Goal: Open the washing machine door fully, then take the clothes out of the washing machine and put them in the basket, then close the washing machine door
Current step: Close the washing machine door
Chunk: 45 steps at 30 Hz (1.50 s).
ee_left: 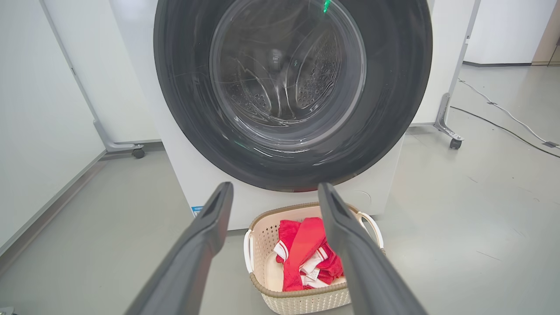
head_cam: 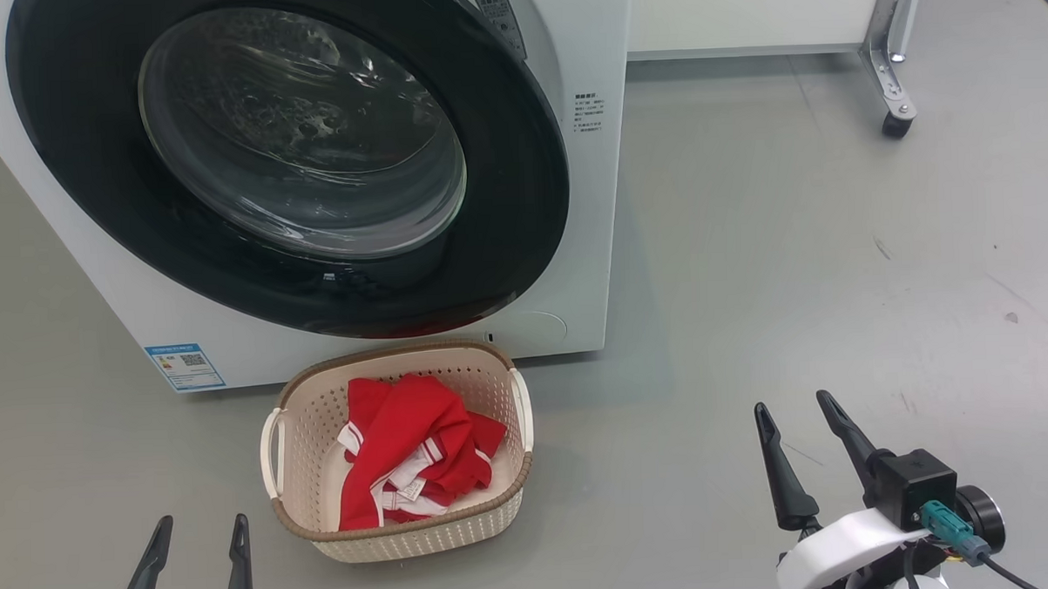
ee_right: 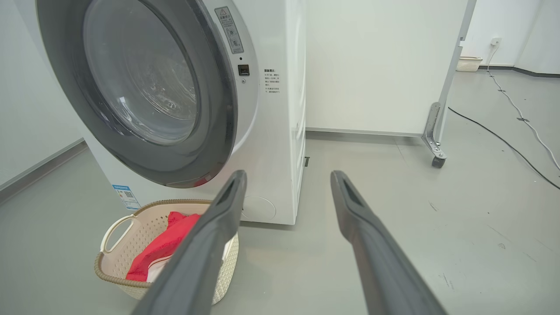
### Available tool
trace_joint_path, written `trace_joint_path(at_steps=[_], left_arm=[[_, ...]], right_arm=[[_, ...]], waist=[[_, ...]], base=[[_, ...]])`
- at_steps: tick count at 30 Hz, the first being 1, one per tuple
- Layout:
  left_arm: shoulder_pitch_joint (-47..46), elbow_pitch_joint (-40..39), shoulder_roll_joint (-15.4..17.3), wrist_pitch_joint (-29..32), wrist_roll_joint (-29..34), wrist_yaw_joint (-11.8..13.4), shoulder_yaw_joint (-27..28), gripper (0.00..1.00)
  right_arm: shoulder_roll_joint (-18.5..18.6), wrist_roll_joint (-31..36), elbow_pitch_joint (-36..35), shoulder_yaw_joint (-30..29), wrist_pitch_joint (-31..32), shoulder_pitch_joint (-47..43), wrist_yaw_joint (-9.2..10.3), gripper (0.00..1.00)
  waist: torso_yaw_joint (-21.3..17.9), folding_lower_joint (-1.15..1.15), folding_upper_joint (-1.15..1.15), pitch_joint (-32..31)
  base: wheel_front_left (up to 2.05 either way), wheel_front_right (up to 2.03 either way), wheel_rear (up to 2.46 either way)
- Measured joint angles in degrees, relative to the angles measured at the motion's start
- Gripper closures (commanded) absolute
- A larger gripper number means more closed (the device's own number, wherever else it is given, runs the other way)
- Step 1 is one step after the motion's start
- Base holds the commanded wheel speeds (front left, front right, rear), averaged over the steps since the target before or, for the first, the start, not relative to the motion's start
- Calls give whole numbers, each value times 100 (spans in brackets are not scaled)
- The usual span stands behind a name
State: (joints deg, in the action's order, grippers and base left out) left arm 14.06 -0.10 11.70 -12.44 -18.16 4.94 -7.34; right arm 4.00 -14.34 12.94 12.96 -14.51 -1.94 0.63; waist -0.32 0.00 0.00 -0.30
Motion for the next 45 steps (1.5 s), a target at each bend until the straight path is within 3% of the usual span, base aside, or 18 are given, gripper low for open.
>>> trace_joint_path(at_steps=[24,25,26,27,38,45], left_arm=[[-1,118,-159,-58,115,82,18,0],[-1,118,-163,-66,130,82,19,0],[-2,118,-167,-75,132,82,20,0],[-2,118,-180,-75,131,82,26,0],[-48,89,-185,-76,172,82,-1,0],[-413,-45,-186,-82,213,53,-133,0]], right_arm=[[-33,1,-57,-37,0,-76,-7,0],[-34,1,-57,-42,0,-81,-7,18],[-36,0,-64,-46,1,-87,-13,96],[-40,-16,-97,-52,0,-90,-60,100],[1,40,-145,32,0,26,-247,100],[60,92,-170,108,0,616,-358,100]], waist=[[17,0,0,33],[17,0,0,34],[17,0,0,36],[17,0,0,37],[80,0,0,179],[253,0,0,409]], base=[[0,0,0],[0,0,0],[0,0,0],[0,0,0],[0,0,0],[0,0,0]])
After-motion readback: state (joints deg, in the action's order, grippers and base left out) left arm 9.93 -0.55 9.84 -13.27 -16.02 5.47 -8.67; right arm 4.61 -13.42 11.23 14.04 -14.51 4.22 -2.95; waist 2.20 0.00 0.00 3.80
